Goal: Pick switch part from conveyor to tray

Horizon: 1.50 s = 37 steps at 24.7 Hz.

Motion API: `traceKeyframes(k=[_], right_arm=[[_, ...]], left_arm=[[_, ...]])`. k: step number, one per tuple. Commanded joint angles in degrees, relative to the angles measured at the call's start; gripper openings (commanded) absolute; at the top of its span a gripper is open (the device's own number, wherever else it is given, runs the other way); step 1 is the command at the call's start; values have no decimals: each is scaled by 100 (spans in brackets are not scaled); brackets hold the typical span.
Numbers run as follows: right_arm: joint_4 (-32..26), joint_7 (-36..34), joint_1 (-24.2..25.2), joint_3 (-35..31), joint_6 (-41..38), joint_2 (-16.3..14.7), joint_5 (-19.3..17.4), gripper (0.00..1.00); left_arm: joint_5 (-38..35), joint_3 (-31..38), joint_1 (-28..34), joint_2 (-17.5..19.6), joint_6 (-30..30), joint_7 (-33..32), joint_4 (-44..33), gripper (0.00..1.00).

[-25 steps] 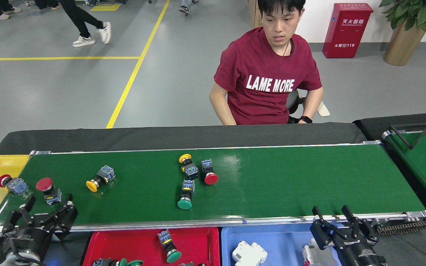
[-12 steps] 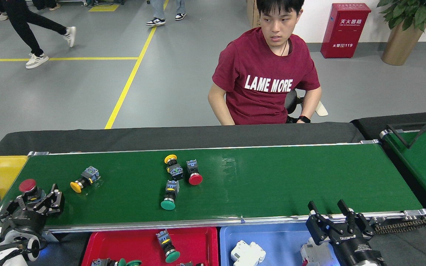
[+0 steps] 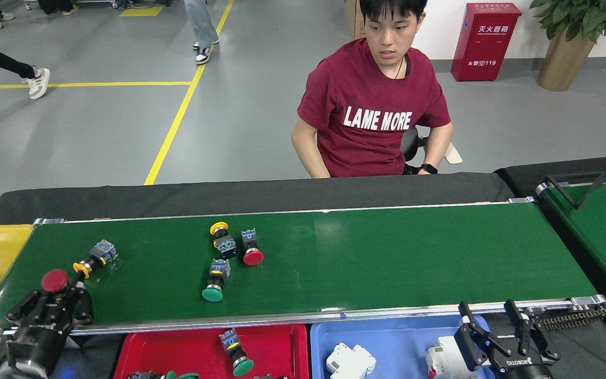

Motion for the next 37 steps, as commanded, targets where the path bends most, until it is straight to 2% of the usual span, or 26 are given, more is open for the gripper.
traceKeyframes(k=[1, 2, 3, 5, 6, 10, 15, 20, 23, 27, 30, 33, 37], right_arm=[[-87, -53, -23, -41, 100, 37, 7, 94], [-87, -61, -23, -41, 179, 55, 16, 94], [-87, -61, -23, -41, 241, 46, 16, 94], [-78, -105, -23, -67, 276, 28, 16, 95], [-78, -105, -23, -85, 276, 11, 16, 95], [-78, -114, -14, -182, 276, 28, 16, 95], [-78, -114, 12, -182, 285, 46, 87, 95], [-87, -114, 38, -173, 276, 64, 166, 96], [-87, -114, 38, -173, 276, 90, 174, 96], [-87, -114, 47, -164, 267, 125, 324, 96], [-87, -114, 47, -164, 267, 169, 333, 96], [-87, -114, 47, -147, 267, 169, 385, 96], [-87, -114, 47, -138, 267, 222, 421, 96]], left_arm=[[44, -344, 388, -257, -730, -257, -750, 5], [53, -765, 677, -502, -993, -362, -891, 16], [26, -1038, 783, -625, -1020, -494, -856, 34], [9, -1258, 871, -784, -827, -705, -856, 90], [26, -1285, 871, -837, -712, -705, -856, 100], [35, -1197, 801, -881, -642, -696, -847, 100], [44, -564, 792, -898, -642, -687, -856, 100], [61, 1018, 528, -881, -519, -679, -794, 100], [0, 1501, 423, -793, -510, -406, -495, 100], [-27, 1413, 475, -591, -537, -213, -478, 100], [-9, 956, 388, -309, -563, -239, -355, 100], [9, 420, 62, 236, -537, -257, 129, 100], [35, 271, -518, 385, -572, -406, 744, 100]])
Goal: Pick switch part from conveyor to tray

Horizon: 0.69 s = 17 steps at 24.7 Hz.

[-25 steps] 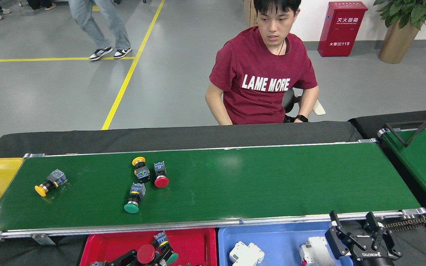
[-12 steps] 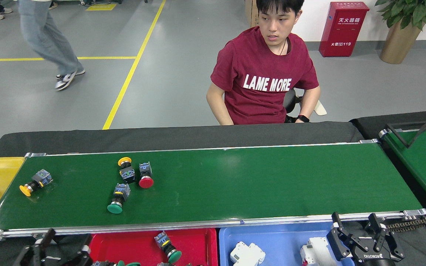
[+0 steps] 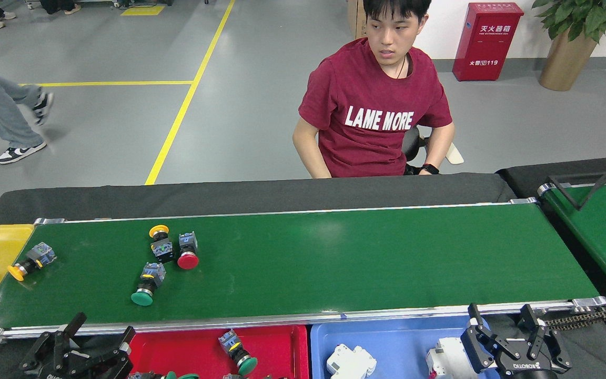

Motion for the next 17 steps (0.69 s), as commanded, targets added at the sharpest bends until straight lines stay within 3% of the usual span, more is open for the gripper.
traceKeyframes(k=[1, 11, 12, 13, 14, 15, 17], right_arm=[[-84, -47, -12, -9, -23, 26, 12, 96], [-84, -47, -12, -9, -23, 61, 91, 96], [-84, -47, -12, -9, -23, 61, 91, 96], [-84, -47, -12, -9, -23, 52, 91, 96], [-84, -47, -12, -9, -23, 52, 91, 96], [-84, -47, -12, -9, -32, 52, 91, 96], [-84, -47, -12, -1, -32, 52, 91, 96]], left_arm=[[33, -7, -270, 79, -21, -146, 229, 100], [-11, -7, -1246, 79, 84, -436, 1380, 98], [-37, -7, -1325, 88, 207, -436, 1503, 92], [-72, -16, -1360, 88, 313, -401, 1591, 78], [-116, -33, -1378, 88, 321, -383, 1697, 58], [-125, -51, -1430, 97, 356, -383, 1784, 48], [-125, -60, -1457, 106, 383, -366, 1864, 39]])
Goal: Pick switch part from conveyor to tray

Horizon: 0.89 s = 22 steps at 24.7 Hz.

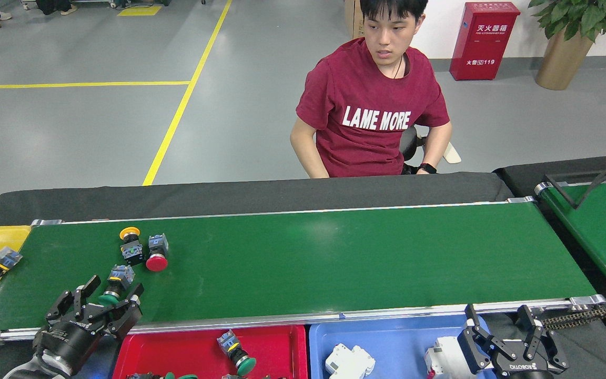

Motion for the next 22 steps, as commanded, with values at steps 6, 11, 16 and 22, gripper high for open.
traceKeyframes(k=[6, 11, 16, 22], right_arm=[[-84, -46, -12, -2, -24, 4, 9, 96], [-84, -46, -12, 7, -24, 12, 18, 96], [-84, -46, -3, 104, -33, 12, 18, 96], [-84, -46, -3, 104, -24, 21, 18, 96]], left_arm=[[34, -9, -17, 91, -6, 428, -123, 6], [307, -132, 1328, 11, -1060, 473, -1970, 8], [307, -747, 2515, -410, -1113, 218, -2980, 95], [351, -624, 2594, -621, -1113, 191, -3218, 100]])
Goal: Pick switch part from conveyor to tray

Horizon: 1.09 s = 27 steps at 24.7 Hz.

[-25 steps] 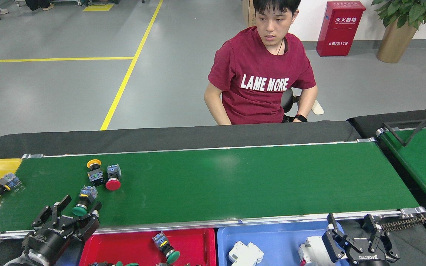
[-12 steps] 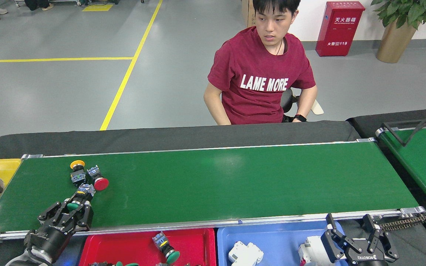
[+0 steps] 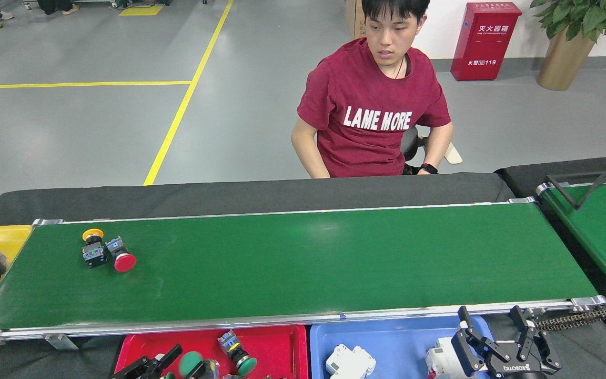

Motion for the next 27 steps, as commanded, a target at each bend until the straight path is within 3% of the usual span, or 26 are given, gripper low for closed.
traceKeyframes(k=[1, 3, 5, 7, 13, 16, 22, 27], right_arm=[[-83, -47, -6, -13, -2, 21, 11, 96], [-83, -47, -6, -13, -2, 21, 11, 96], [-83, -47, -6, -13, -2, 21, 20, 96], [-83, -47, -6, -4, -2, 21, 20, 96], [-83, -47, -6, 5, -2, 21, 20, 96], [-83, -47, -15, 13, -11, 21, 82, 96], [-83, -47, -15, 128, -11, 83, 213, 96], [-83, -47, -15, 128, -2, 91, 213, 96]], left_arm=[[49, 357, -40, -94, 57, 20, -143, 100], [14, 841, -119, -305, 884, 20, -161, 100], [-13, 1070, -250, -287, 1754, 20, -38, 100], [-13, 1157, -277, -103, 2246, 37, 216, 100], [-4, 1210, -391, 108, 2291, 37, 305, 100], [-21, 1157, -883, 170, 2326, -42, 568, 100], [-1120, 1034, -2755, 328, 2651, -191, 2634, 100], [-1138, 1008, -3371, 855, 3003, -191, 3645, 100]])
